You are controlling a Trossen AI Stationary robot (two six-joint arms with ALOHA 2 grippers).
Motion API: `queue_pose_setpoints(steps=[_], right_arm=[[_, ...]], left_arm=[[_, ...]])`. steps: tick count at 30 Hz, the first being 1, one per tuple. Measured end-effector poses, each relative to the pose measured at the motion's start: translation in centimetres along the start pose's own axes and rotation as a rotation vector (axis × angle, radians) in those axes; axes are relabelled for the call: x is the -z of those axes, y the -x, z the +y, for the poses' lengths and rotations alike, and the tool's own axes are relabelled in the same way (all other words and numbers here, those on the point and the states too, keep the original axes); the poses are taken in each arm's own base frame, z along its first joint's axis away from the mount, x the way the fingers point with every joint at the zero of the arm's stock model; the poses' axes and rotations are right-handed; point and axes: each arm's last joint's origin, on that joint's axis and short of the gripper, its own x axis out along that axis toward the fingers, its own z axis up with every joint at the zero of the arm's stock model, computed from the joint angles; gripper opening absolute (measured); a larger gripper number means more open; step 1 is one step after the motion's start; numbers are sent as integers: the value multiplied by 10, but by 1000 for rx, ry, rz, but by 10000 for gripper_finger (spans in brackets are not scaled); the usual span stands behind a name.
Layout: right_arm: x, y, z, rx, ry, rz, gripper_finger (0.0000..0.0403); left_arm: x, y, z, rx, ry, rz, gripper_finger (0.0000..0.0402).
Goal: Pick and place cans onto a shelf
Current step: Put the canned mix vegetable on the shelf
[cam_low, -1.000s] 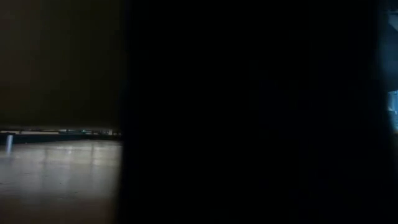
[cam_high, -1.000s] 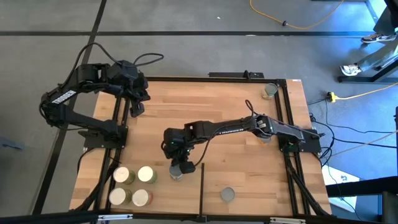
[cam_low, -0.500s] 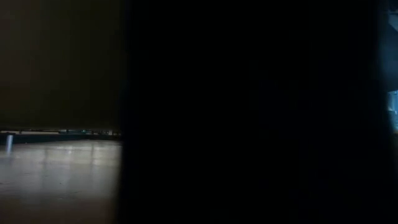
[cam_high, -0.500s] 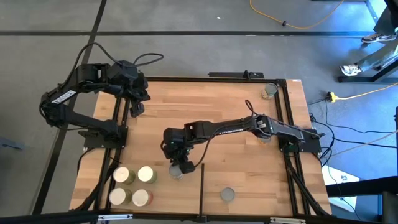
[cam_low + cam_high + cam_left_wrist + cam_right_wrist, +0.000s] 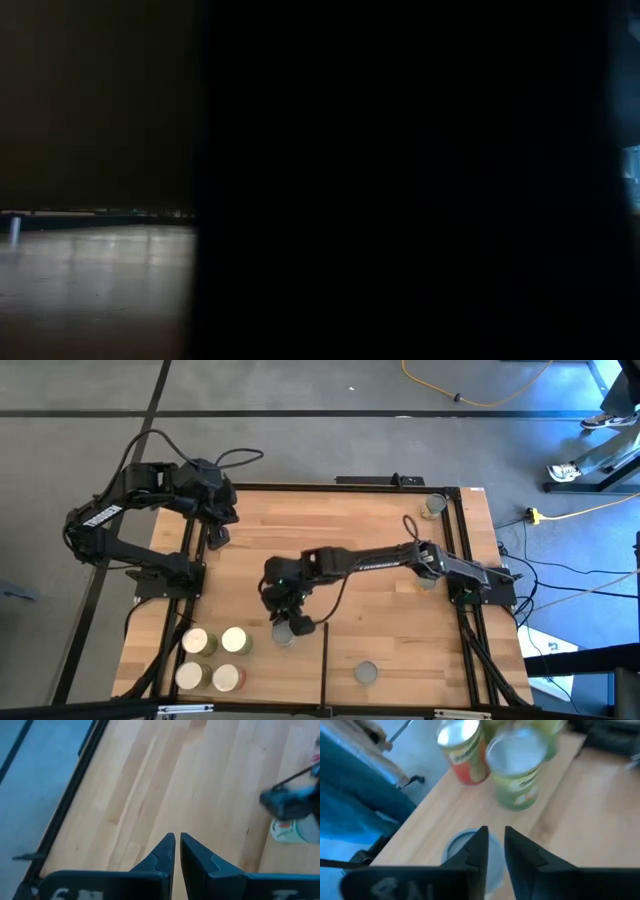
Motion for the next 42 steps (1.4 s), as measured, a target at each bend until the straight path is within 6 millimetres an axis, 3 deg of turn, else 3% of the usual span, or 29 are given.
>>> queue_pose_setpoints(steps=[5,12,21,25,28,33,42], right_arm=[[-19,51,-1,68,14,-84,8],[-40,138,20,129,67,-193,4],[-45,274,87,392,149,-335,2],[-34,317,110,570,111,-350,2],[-25,340,122,685,61,-348,2],[-11,361,134,822,-11,-310,1],[-1,364,137,836,-42,-242,3]], left_arm=[[5,0,0,5,25,48,20],[2,-5,-9,80,30,59,2],[-10,-67,-52,227,3,151,1],[-13,-102,-84,276,-18,176,0],[-17,-123,-110,323,-63,156,0],[-23,-150,-145,391,-106,128,0],[-20,-197,-187,509,-148,190,0]])
